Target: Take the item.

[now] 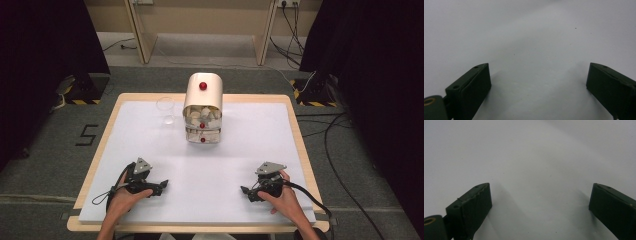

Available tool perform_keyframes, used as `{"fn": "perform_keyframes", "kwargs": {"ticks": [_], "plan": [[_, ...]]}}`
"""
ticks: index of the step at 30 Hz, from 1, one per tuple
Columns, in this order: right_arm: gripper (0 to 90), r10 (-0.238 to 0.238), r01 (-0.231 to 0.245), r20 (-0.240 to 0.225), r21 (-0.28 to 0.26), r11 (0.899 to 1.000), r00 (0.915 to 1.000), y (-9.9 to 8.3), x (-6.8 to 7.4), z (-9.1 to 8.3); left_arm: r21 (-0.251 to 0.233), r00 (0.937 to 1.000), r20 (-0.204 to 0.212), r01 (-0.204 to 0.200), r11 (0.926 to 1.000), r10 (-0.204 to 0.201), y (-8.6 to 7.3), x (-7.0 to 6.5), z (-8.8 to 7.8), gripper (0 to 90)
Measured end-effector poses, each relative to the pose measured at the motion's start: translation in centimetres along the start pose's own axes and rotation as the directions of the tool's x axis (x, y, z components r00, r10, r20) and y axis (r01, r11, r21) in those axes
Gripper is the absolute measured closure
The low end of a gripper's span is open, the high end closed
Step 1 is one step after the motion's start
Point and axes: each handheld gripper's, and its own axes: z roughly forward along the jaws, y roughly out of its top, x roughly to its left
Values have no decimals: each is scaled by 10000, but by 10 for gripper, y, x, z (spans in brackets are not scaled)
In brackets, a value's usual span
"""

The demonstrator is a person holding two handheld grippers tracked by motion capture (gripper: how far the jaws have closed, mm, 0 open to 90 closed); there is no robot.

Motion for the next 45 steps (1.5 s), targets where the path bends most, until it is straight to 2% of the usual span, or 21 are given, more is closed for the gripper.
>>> {"fn": "perform_keyframes", "kwargs": {"ticks": [5,8,10,11,14,17,19,20,21,24,26,27,35,38,39,40,41,42,43,44,45], "plan": [[50,0,0,1,2,10000,10000,0,0,0,-32,10000,31,56,10000,-56,0,1,-1,59],[50,-1,1,5,3,10000,10000,0,0,0,-176,9998,-35,214,9996,-215,0,2,-2,111],[50,0,0,4,0,10000,10000,0,0,0,-384,9996,94,252,9989,-249,1,4,-3,164],[49,-1,1,1,0,10000,10000,0,0,0,-384,9996,94,252,9989,-249,1,4,-3,139],[50,1,-1,4,2,10000,10000,0,0,0,-506,9998,92,186,9985,-181,3,2,-2,144],[49,3,-3,-1,1,10000,10000,0,0,0,-774,9998,154,115,9969,-104,6,-1,-3,148],[49,8,-8,3,-4,10000,10000,0,0,0,-1140,9996,265,-32,9935,63,14,-6,-7,149],[49,-2,2,3,-10,10000,10000,0,0,0,-1140,9996,265,-32,9935,63,14,-6,-7,150],[49,6,-6,1,-7,10000,10000,0,0,0,-1379,9991,406,-88,9904,145,21,-9,-9,150],[49,5,-5,2,-7,10000,10000,0,0,0,-1584,9983,505,-199,9872,282,28,-13,-10,154],[49,6,-6,1,-7,10000,10000,0,0,0,-1920,9965,618,-434,9804,562,39,-19,-12,159],[49,6,-6,1,-7,10000,10000,0,0,0,-1920,9965,618,-434,9804,562,39,-19,-12,160],[49,14,-14,-2,-3,10000,10000,0,0,0,-2527,9896,889,-870,9636,1127,66,-31,-10,170],[49,18,-18,-6,-3,10000,10000,0,0,0,-2724,9846,956,-1154,9552,1462,82,-34,-13,173],[49,18,-18,-6,-3,10000,10000,0,0,0,-2724,9846,956,-1154,9552,1462,82,-34,-13,175],[49,15,-15,-5,-2,10000,10000,0,0,0,-2796,9833,972,-1216,9524,1541,87,-35,-14,176],[48,15,-15,-5,-3,10000,10000,0,0,0,-3014,9810,1008,-1284,9448,1655,97,-37,-16,179],[48,15,-15,-5,-3,10000,10000,0,0,0,-3014,9810,1008,-1284,9448,1655,97,-37,-16,185],[48,15,-15,-6,0,10000,10000,0,0,0,-3101,9798,1043,-1310,9416,1707,102,-37,-17,185],[48,13,-13,-4,0,10000,10000,0,0,0,-3240,9762,1117,-1411,9355,1859,111,-39,-19,190],[49,14,-14,-6,-1,10000,10000,0,0,0,-3240,9762,1117,-1411,9355,1859,111,-39,-19,192]]}}
